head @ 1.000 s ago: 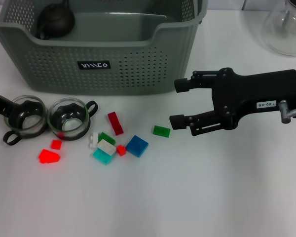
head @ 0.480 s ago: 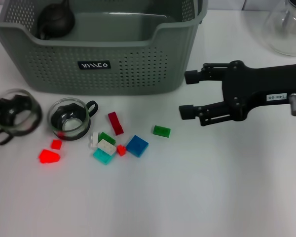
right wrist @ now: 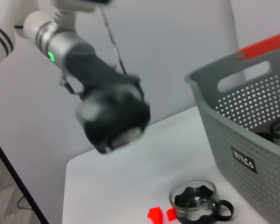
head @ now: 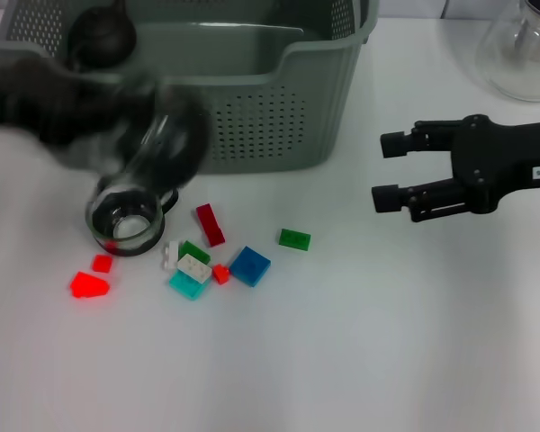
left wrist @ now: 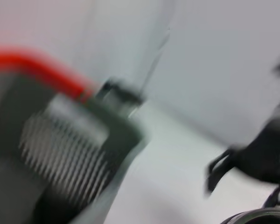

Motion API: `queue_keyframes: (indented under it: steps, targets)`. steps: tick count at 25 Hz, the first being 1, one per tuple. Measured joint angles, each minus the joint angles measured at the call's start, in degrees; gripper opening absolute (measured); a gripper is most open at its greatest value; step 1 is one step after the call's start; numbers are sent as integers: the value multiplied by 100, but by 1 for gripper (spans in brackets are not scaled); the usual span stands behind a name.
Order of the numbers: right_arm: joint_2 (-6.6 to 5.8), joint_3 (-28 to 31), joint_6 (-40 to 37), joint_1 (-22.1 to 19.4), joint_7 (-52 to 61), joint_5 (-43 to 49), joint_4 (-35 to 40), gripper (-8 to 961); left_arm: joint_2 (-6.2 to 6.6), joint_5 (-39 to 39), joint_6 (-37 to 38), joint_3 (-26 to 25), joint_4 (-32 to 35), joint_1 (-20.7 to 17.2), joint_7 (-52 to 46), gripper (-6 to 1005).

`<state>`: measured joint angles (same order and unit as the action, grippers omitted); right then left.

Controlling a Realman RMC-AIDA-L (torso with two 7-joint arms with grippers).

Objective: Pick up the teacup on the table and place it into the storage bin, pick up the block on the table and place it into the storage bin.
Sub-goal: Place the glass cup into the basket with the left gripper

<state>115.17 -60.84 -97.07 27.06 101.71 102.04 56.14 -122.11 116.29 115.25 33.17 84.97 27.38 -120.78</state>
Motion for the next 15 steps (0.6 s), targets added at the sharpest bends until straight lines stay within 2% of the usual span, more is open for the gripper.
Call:
queue_keyframes:
  steps: [2,4,9,12,15]
  targets:
    - [-24,52,-32,43,29,16,-90,927,5,-323,-164,42,-117,212,50,36]
    - [-29,112,-48,92,85,81,-150,927,12,-399,-497,82,-244,604,89,36]
    - [-32,339,-68,205,344,339,-235,928,37,396,-1650,477,-75,1362,-271,37]
    - [-33,485,-71,220,398,432,-259,928,174,1322,-2666,1057,-122,1697,-797,37]
    - [-44,616,-65,231,412,491,-324,928,374,2133,-3434,1585,-645,2070,-1265,37]
